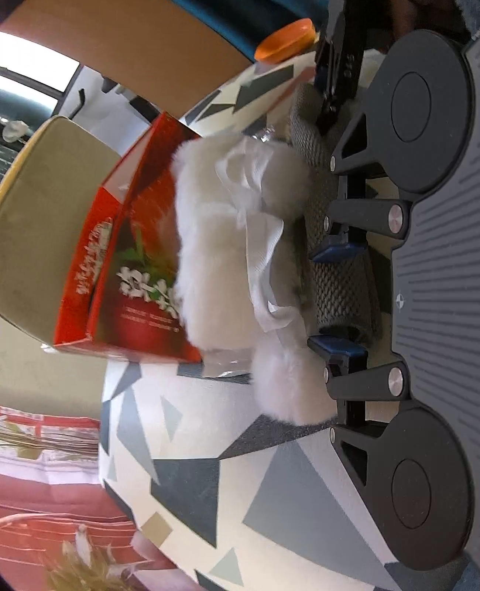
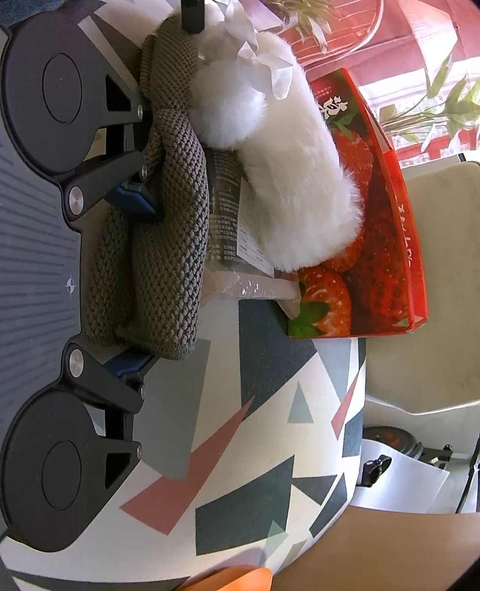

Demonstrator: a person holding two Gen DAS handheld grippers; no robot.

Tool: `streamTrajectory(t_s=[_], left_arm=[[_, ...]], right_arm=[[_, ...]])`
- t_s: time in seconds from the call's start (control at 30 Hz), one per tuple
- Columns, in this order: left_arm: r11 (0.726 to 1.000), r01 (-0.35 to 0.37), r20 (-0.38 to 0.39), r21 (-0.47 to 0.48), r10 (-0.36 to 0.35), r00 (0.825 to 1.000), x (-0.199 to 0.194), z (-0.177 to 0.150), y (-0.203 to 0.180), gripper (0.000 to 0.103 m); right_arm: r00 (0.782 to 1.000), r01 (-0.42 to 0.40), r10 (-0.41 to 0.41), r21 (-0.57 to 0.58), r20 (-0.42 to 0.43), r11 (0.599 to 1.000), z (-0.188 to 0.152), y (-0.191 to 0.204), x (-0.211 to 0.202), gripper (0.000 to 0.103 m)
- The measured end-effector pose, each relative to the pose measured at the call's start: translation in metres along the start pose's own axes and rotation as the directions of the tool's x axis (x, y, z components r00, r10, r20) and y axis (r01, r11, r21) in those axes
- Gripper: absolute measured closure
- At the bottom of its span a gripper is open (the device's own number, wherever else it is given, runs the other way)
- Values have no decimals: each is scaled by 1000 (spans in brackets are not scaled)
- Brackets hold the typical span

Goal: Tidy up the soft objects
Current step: 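Lower the right tool onto the grey knit towel and close it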

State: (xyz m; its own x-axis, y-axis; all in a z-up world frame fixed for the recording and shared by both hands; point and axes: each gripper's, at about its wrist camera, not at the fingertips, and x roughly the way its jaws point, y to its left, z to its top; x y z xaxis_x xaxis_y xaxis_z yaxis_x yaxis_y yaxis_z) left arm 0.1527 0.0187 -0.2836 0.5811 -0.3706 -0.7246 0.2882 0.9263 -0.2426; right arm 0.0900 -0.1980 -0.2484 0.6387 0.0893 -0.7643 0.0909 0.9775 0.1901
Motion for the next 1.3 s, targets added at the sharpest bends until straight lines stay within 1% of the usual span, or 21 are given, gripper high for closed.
streamTrajectory(t_s=[0.07, 0.17, 0.27, 0.47, 0.5, 0.53, 0.63, 0.67, 0.73, 0.8, 0.87, 0.97, 1.03, 1.1, 1.17, 1.2, 1.23, 1.27, 1.3], left_arm=[[1000, 1, -23, 0, -1, 1000, 7, -2, 1, 57], [1000, -1, -53, 24, 2, 999, 15, -8, 1, 57], [997, -20, -44, 76, 23, 999, 15, -13, -5, 57], [999, -13, -35, 51, 15, 999, 12, -14, -2, 58], [999, -13, -35, 52, 15, 999, 11, -14, -3, 63], [998, -12, -36, 54, 14, 999, 11, -14, -4, 70], [997, -5, -33, 74, 8, 999, 9, -15, -9, 80], [996, -7, -31, 84, 10, 999, 9, -15, -11, 81], [995, -9, -35, 96, 13, 999, 9, -16, -13, 81], [996, -5, -50, 87, 9, 999, 11, -17, -12, 81], [996, -4, -47, 87, 8, 999, 11, -18, -12, 80], [994, -11, -41, 111, 16, 999, 12, -20, -14, 79], [992, -18, -36, 127, 22, 999, 13, -21, -15, 78], [991, -21, -34, 134, 26, 999, 14, -21, -17, 78], [992, -16, -37, 127, 21, 999, 12, -20, -16, 80], [993, -11, -37, 119, 16, 999, 11, -19, -15, 82], [994, -6, -36, 111, 10, 999, 9, -19, -14, 89], [995, 2, -34, 104, 1, 999, 7, -17, -13, 91], [995, 13, -30, 99, -10, 1000, 5, -16, -13, 92]], right_arm=[[1000, 2, -2, -3, 0, 1000, 0, 0, 0, 34], [1000, 3, -3, -7, -1, 1000, 0, 1, 1, 34], [1000, 3, -3, -6, -1, 1000, 1, 1, 2, 34], [1000, 3, -3, -10, 0, 1000, 0, 0, 2, 33], [1000, 3, -3, -10, 0, 1000, 0, 1, 2, 33], [1000, 4, -4, -11, 0, 1000, 0, 1, 2, 34], [1000, 2, -2, -3, 1, 1000, 1, 0, 1, 40], [1000, 3, -3, 0, 3, 1000, 1, -1, 0, 43], [1000, 5, -5, 0, 13, 1000, 2, -1, -3, 46], [1000, 8, -8, -4, 18, 1000, 3, -1, -5, 46], [1000, 12, -12, 5, 17, 1000, 2, -3, -4, 40], [999, 27, -27, 5, 31, 1000, 2, -6, -3, 33], [999, 23, -23, -10, 40, 1000, 2, -8, 0, 34], [1000, -1, 0, 8, 30, 1000, 0, -11, 2, 41], [1000, -20, 19, 10, 24, 1000, 1, -9, -1, 55], [1000, -13, 13, 0, 24, 1000, 2, -7, -3, 60], [1000, -4, 4, -11, 22, 1000, 2, -5, -5, 72], [1000, 7, -6, -24, 17, 1000, 3, -3, -7, 84], [1000, 11, -11, -35, 18, 999, 4, -1, -10, 88]])
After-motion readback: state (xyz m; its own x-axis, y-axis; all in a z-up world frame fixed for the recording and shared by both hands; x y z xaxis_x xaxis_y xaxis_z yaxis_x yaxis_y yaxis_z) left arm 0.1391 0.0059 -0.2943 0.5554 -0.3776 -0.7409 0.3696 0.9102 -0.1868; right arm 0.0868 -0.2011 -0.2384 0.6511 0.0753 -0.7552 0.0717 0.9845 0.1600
